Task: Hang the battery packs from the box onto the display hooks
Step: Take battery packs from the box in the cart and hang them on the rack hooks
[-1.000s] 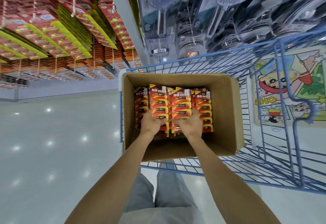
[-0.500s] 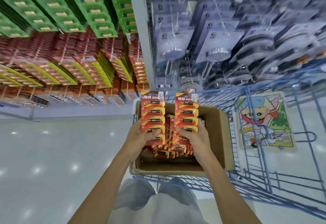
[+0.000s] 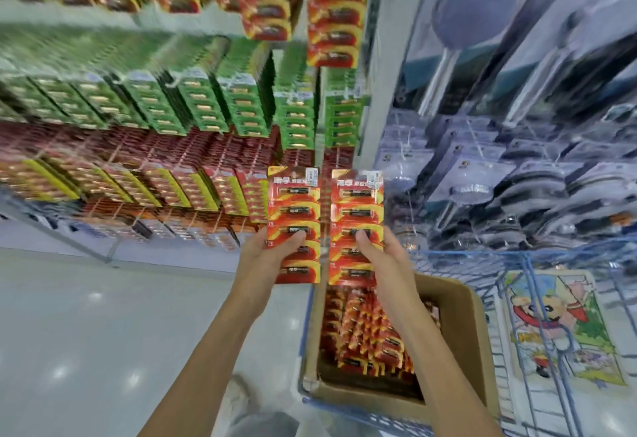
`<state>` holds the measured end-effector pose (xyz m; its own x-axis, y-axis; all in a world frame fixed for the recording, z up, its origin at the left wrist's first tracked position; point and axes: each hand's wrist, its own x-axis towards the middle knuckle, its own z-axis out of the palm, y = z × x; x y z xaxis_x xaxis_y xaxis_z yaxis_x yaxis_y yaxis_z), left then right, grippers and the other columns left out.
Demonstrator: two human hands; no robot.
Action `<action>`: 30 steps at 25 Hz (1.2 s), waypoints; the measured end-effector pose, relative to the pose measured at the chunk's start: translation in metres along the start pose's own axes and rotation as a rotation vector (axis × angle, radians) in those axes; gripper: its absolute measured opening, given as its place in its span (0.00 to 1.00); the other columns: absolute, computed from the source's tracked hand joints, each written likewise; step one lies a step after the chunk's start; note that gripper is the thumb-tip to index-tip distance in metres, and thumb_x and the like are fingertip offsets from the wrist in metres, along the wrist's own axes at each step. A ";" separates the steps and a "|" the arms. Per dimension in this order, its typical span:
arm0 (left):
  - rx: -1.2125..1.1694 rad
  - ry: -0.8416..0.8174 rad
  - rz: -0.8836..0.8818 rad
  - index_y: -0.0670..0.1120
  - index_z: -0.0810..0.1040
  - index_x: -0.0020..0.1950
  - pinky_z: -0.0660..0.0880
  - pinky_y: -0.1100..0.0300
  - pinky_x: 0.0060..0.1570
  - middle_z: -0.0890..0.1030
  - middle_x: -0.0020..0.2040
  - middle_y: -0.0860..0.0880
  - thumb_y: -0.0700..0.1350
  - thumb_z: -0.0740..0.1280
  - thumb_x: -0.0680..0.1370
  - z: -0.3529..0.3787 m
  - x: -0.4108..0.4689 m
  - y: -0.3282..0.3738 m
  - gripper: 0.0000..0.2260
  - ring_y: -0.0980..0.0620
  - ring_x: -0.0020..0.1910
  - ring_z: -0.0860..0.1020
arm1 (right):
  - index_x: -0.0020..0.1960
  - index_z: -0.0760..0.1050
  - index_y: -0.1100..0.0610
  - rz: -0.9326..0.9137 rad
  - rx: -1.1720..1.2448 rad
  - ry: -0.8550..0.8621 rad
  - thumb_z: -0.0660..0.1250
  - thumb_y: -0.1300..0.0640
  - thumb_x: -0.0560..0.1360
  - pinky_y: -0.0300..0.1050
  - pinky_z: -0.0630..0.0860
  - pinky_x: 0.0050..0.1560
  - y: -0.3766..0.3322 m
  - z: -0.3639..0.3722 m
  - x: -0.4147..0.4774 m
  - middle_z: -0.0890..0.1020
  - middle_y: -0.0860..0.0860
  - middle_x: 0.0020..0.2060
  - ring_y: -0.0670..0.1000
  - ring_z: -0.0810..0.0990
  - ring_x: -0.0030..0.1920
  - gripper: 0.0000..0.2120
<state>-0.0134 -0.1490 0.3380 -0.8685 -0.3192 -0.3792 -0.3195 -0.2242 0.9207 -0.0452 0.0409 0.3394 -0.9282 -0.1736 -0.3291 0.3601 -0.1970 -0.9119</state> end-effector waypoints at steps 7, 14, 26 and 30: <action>-0.098 0.012 0.117 0.46 0.83 0.60 0.84 0.50 0.44 0.88 0.50 0.46 0.48 0.73 0.78 -0.099 0.030 0.091 0.12 0.44 0.48 0.88 | 0.61 0.80 0.49 -0.124 -0.022 -0.027 0.67 0.53 0.82 0.45 0.85 0.44 -0.039 0.130 0.021 0.88 0.49 0.51 0.51 0.88 0.50 0.09; -0.110 -0.103 0.218 0.47 0.84 0.60 0.82 0.44 0.53 0.88 0.54 0.45 0.47 0.73 0.79 -0.187 0.068 0.170 0.11 0.42 0.52 0.87 | 0.57 0.82 0.46 -0.239 -0.007 -0.019 0.68 0.51 0.81 0.53 0.83 0.51 -0.068 0.250 0.047 0.88 0.49 0.53 0.52 0.88 0.53 0.07; -0.124 -0.204 0.391 0.49 0.80 0.67 0.84 0.48 0.50 0.87 0.56 0.48 0.48 0.72 0.79 -0.202 0.128 0.266 0.16 0.45 0.53 0.87 | 0.73 0.72 0.51 -0.405 0.038 -0.026 0.69 0.53 0.80 0.38 0.83 0.44 -0.133 0.298 0.099 0.87 0.41 0.53 0.41 0.87 0.50 0.22; -0.125 -0.177 0.411 0.51 0.82 0.63 0.84 0.47 0.48 0.88 0.54 0.48 0.49 0.71 0.79 -0.196 0.146 0.284 0.13 0.45 0.51 0.87 | 0.61 0.75 0.44 -0.433 0.055 -0.034 0.67 0.57 0.82 0.28 0.78 0.35 -0.158 0.293 0.109 0.86 0.34 0.42 0.33 0.84 0.41 0.11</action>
<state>-0.1570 -0.4402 0.5258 -0.9685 -0.2449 0.0463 0.1033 -0.2252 0.9688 -0.1757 -0.2298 0.5193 -0.9914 -0.0951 0.0895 -0.0560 -0.3094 -0.9493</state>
